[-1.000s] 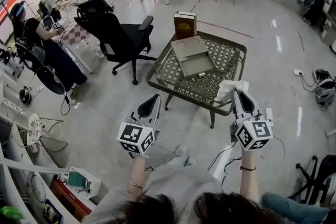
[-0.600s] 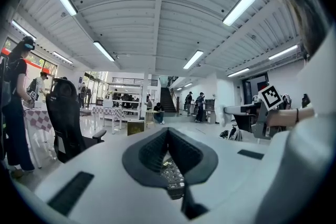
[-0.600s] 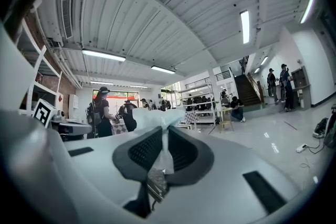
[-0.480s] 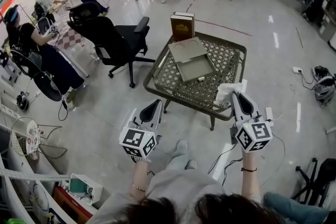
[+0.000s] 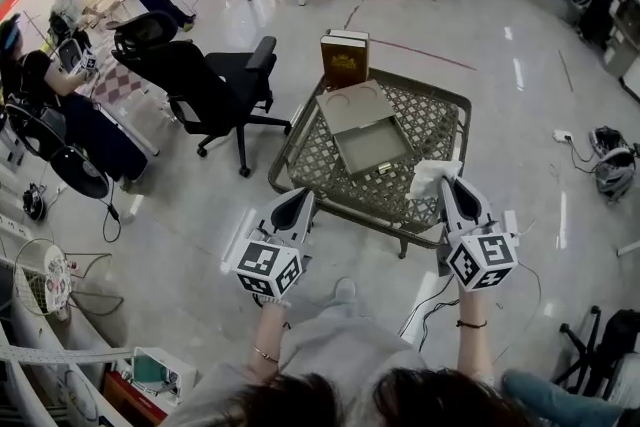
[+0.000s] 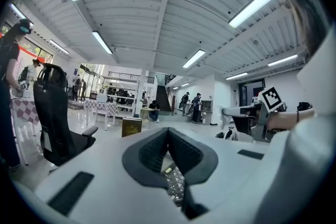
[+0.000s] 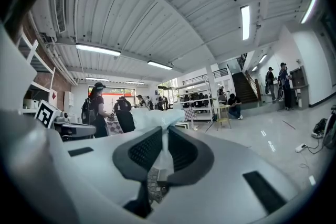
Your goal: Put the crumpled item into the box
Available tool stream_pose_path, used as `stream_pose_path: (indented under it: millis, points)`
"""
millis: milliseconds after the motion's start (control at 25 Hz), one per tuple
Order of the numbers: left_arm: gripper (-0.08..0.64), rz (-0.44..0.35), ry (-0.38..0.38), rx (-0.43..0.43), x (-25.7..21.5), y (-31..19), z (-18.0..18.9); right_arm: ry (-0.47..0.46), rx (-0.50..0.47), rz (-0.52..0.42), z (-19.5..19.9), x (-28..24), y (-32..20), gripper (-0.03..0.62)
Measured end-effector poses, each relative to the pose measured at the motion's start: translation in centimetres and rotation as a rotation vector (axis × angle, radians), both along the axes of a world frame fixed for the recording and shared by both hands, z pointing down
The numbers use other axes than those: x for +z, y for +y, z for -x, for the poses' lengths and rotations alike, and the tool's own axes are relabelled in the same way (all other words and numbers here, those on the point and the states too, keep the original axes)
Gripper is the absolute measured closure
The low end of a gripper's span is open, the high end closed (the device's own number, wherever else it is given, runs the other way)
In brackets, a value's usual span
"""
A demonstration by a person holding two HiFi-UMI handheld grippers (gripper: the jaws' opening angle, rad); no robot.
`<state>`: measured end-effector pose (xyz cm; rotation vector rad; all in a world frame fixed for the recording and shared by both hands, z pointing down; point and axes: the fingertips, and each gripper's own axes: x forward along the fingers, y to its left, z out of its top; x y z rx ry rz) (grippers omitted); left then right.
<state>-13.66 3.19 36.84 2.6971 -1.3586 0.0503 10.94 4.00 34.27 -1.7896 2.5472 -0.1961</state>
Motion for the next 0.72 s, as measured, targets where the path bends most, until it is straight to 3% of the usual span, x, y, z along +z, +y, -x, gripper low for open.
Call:
stream_pose_path:
  millis: [320,720]
  points:
    - [0.542,0.0,0.016,0.062,0.3,-3.6,-1.3,-0.002,0.03,0.006,0.0,0.4,-3.2,0.54]
    - [0.543,0.033,-0.004,0.055,1.5,-6.4,-0.9,-0.037,0.01,0.049,1.2,2.6,-6.7,0.54]
